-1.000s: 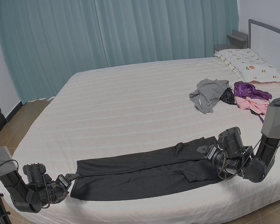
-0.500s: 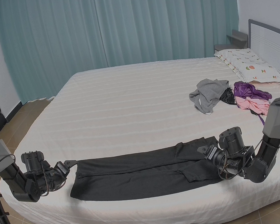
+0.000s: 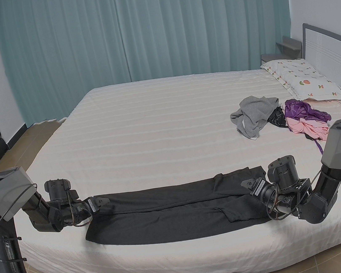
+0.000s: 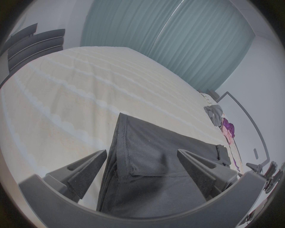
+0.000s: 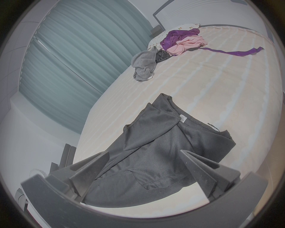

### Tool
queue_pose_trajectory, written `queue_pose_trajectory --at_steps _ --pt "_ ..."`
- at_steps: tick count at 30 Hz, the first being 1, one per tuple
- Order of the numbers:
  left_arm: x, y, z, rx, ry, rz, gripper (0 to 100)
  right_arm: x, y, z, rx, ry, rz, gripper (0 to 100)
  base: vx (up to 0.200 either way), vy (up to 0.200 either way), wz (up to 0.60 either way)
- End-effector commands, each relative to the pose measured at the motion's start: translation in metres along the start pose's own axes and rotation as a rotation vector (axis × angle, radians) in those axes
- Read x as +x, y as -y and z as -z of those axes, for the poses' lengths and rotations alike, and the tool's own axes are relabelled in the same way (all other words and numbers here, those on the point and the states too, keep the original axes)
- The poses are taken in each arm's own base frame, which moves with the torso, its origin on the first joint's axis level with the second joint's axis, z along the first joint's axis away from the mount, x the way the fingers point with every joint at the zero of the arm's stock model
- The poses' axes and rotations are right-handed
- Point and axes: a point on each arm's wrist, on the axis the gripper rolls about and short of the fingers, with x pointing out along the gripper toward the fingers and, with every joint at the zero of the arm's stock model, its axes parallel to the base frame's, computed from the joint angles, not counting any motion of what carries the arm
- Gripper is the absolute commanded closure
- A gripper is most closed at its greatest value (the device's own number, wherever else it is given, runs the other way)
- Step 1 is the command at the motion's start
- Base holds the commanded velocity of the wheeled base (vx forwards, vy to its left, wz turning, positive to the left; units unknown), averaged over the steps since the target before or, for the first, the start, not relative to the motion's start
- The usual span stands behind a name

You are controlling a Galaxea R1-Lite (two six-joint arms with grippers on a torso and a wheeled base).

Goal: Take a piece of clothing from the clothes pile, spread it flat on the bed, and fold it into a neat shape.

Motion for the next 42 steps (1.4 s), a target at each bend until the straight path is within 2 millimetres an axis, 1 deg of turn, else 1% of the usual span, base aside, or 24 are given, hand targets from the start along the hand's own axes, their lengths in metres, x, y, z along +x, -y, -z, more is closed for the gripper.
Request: queue_pose_trajectory --at_steps 1,6,15,16,21,28,40,42 --pt "0.02 -0.01 0.013 -0.002 -0.04 -0.017 0 -0.003 0.0 0.0 -0.001 -0.001 -0.003 0 0.0 0.0 0.0" --pt "0.022 -0.009 0.013 0.004 -0.038 -0.012 0 -0.004 -0.002 0.001 -0.006 -0.001 -0.014 0 0.0 0.0 0.0" --pt "0.02 -0.008 0.014 0.006 -0.039 -0.011 0 -0.004 -0.002 0.001 -0.006 -0.001 -0.014 0 0.0 0.0 0.0" --pt "0.02 -0.007 0.014 0.008 -0.041 -0.009 100 -0.004 -0.002 0.001 -0.006 -0.001 -0.014 0 0.0 0.0 0.0" --pt "0.017 -0.008 0.02 0.017 -0.059 -0.013 100 -0.003 -0.001 -0.001 -0.002 0.003 -0.008 0 0.0 0.0 0.0" --pt "0.008 -0.004 0.018 0.023 -0.015 0.0 100 -0.002 0.0 -0.002 0.001 0.006 -0.005 0 0.0 0.0 0.0" --pt "0.007 -0.004 0.019 0.027 0.01 0.01 100 -0.002 0.006 -0.011 0.023 0.025 0.012 0 0.0 0.0 0.0" --pt "0.007 -0.003 0.019 0.021 0.009 0.011 100 -0.001 0.007 -0.011 0.023 0.024 0.016 0 -0.2 0.0 0.0"
